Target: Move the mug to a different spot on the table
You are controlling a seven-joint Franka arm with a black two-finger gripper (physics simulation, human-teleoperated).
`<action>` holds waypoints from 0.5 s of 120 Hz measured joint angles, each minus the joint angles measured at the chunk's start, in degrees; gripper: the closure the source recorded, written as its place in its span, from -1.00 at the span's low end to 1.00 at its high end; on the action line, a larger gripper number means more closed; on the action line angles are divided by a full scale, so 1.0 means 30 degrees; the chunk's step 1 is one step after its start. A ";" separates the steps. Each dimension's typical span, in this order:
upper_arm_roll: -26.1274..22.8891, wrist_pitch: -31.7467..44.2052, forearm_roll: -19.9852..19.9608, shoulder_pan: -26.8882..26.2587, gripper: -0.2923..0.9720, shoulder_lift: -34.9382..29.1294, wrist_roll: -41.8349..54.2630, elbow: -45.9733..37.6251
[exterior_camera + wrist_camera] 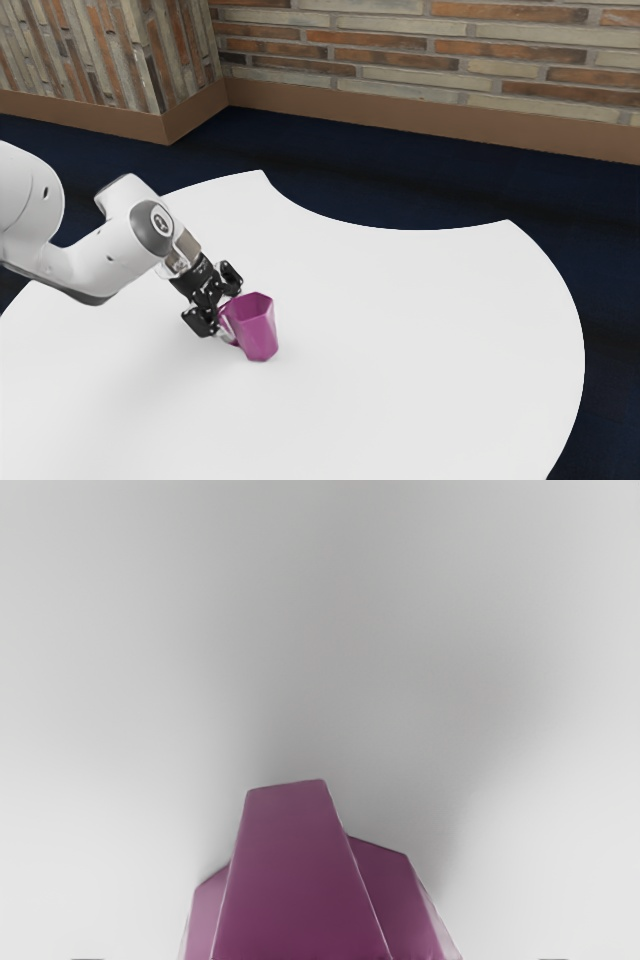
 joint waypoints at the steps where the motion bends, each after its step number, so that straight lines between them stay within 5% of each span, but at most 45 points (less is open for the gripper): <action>1: 0.0000 0.0002 -0.0006 0.0000 -0.32 0.0002 0.0017 0.0000; 60: 0.0197 0.0023 0.0018 0.0817 -0.52 0.0449 0.0796 0.0736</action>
